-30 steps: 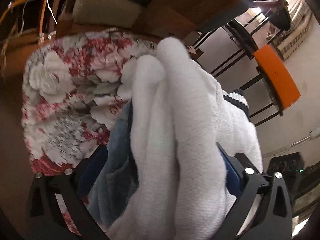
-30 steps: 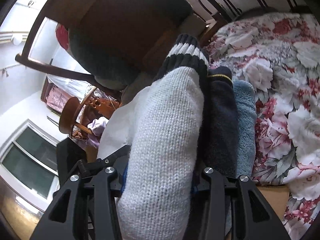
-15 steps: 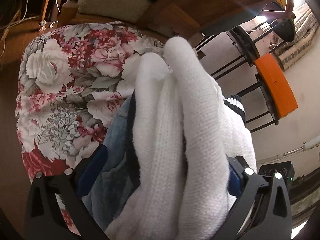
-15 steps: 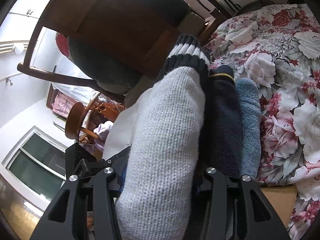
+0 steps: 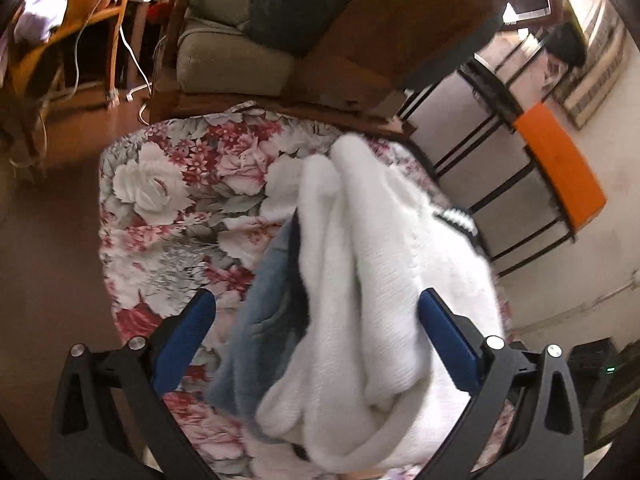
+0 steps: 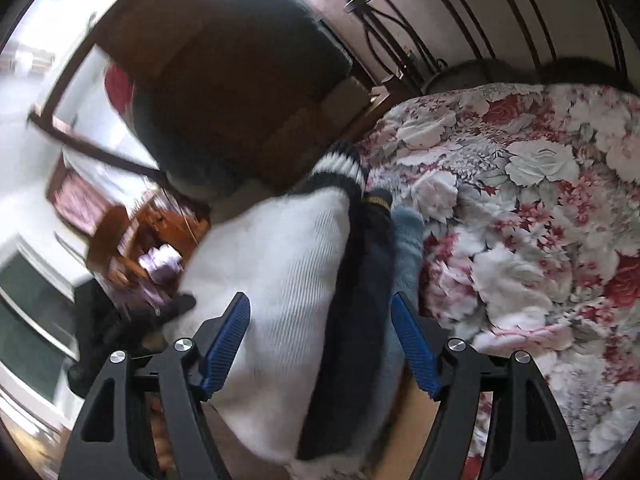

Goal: Fold small clothes
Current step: 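Open both tools and release the sweater on top of the stack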

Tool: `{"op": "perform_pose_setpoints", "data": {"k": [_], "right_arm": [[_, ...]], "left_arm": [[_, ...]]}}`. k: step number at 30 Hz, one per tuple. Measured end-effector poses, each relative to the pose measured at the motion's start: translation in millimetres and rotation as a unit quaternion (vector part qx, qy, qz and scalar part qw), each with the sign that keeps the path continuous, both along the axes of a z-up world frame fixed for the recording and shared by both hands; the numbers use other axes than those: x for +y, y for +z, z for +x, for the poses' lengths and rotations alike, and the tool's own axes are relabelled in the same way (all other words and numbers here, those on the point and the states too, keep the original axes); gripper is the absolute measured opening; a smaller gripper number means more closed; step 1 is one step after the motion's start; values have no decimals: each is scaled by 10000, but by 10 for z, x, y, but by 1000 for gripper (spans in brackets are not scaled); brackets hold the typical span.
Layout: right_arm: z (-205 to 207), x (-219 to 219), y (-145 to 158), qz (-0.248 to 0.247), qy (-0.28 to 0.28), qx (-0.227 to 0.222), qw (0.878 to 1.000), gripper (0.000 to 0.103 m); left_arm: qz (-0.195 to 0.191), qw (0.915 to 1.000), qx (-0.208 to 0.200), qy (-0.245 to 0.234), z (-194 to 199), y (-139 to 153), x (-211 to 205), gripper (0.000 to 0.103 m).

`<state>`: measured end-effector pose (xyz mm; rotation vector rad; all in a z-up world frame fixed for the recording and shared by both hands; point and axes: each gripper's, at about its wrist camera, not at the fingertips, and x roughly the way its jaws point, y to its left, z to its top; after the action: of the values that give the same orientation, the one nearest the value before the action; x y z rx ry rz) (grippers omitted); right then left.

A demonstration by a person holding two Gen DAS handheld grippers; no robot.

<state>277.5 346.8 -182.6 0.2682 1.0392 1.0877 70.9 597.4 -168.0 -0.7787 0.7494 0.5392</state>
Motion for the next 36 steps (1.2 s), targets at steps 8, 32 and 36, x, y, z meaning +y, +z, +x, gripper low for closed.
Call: {"op": "perform_pose_setpoints", "data": {"k": [8,32,36], "right_arm": [[-182,187,-288,-449,313,-54,9985,86],[-789,133,536,-441,29,-2463,9682,68],[-779,270,466,-596,357,-2311,9704,48]], "left_arm": [[-1,9995,305,105,-88,-308,89,99],[565,9962,-310,584,-571,200,-487,98],[834,9938,625,390,-341,41,-529,99]]}}
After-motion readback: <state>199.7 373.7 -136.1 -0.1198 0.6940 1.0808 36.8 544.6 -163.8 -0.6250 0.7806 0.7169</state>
